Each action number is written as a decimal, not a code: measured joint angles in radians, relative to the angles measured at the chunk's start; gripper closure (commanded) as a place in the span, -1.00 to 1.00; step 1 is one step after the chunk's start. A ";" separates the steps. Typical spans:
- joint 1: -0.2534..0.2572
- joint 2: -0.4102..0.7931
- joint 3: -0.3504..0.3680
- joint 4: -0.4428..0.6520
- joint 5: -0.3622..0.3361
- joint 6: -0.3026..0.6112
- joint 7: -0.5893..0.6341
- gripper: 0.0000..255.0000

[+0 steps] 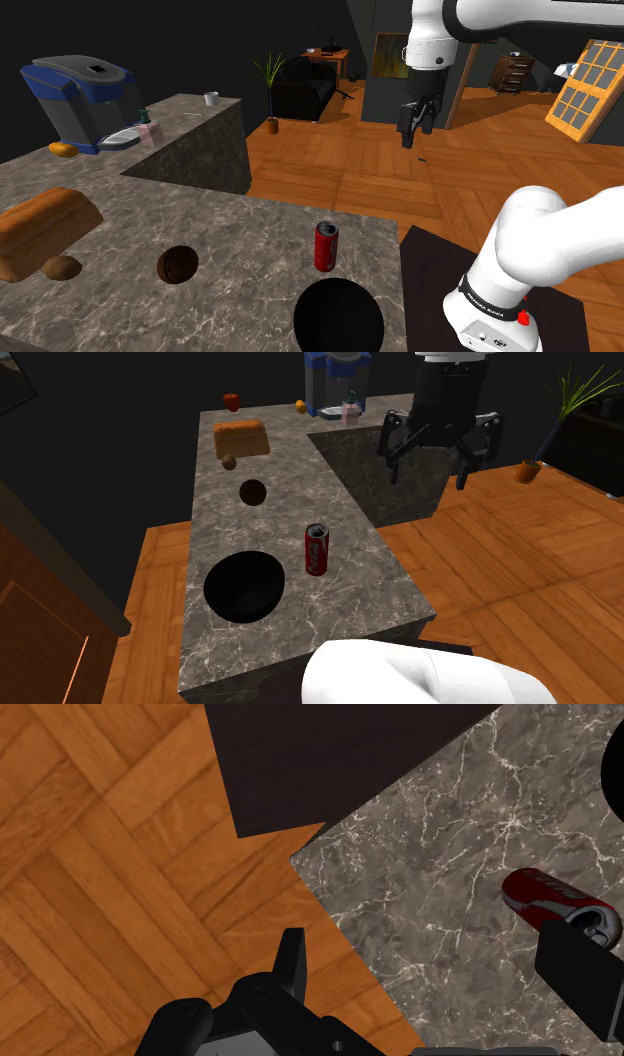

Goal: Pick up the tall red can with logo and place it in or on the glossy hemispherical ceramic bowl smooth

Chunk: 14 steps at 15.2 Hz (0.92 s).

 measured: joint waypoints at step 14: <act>0.048 0.141 0.161 -0.202 0.143 0.379 0.211 -1.00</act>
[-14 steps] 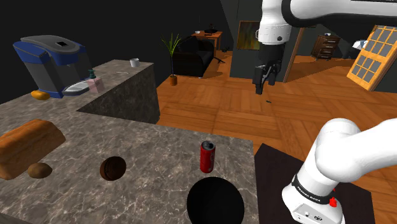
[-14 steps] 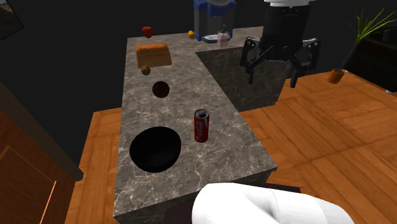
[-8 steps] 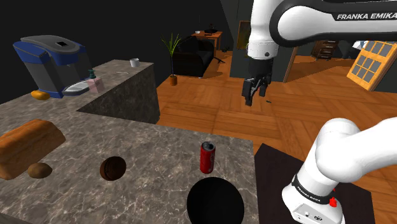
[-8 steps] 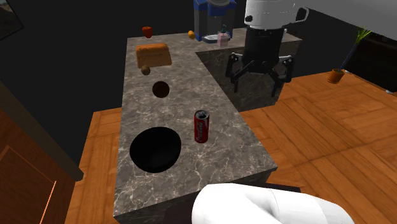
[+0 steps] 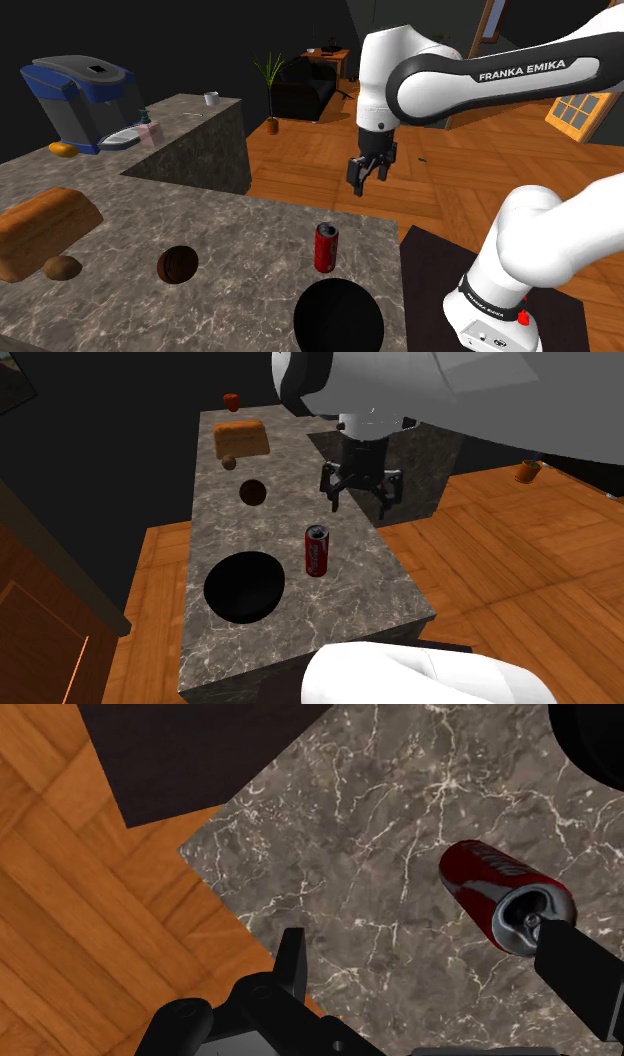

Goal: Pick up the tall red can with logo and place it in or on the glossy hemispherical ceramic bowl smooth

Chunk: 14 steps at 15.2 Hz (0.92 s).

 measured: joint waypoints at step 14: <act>0.018 0.365 0.175 -0.026 0.051 0.442 0.208 -1.00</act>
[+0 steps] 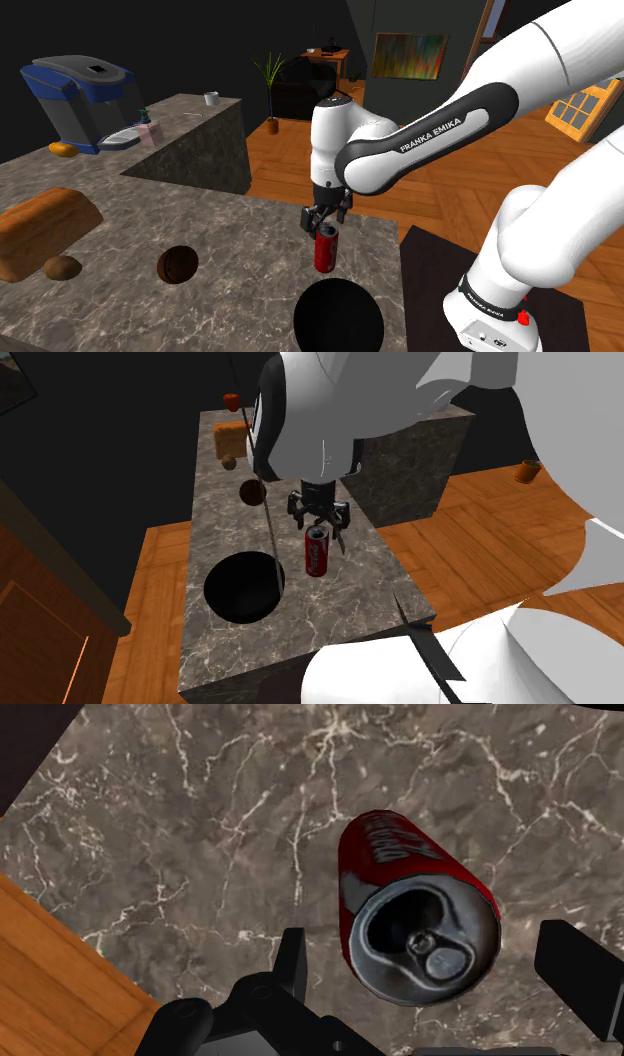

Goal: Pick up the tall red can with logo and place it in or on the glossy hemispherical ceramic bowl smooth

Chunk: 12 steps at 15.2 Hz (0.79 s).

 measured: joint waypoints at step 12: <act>-0.006 0.060 0.013 -0.032 -0.011 0.092 0.011 1.00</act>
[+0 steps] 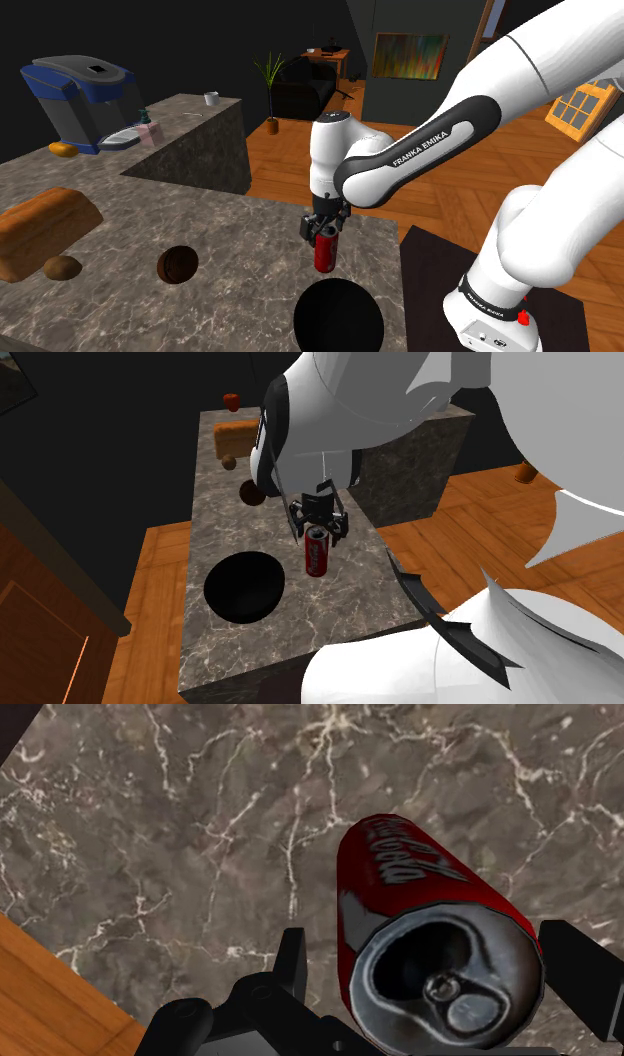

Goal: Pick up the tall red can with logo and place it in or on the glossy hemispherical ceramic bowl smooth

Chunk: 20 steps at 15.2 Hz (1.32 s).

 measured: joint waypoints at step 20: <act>0.007 -0.083 -0.018 0.060 0.013 -0.141 -0.014 1.00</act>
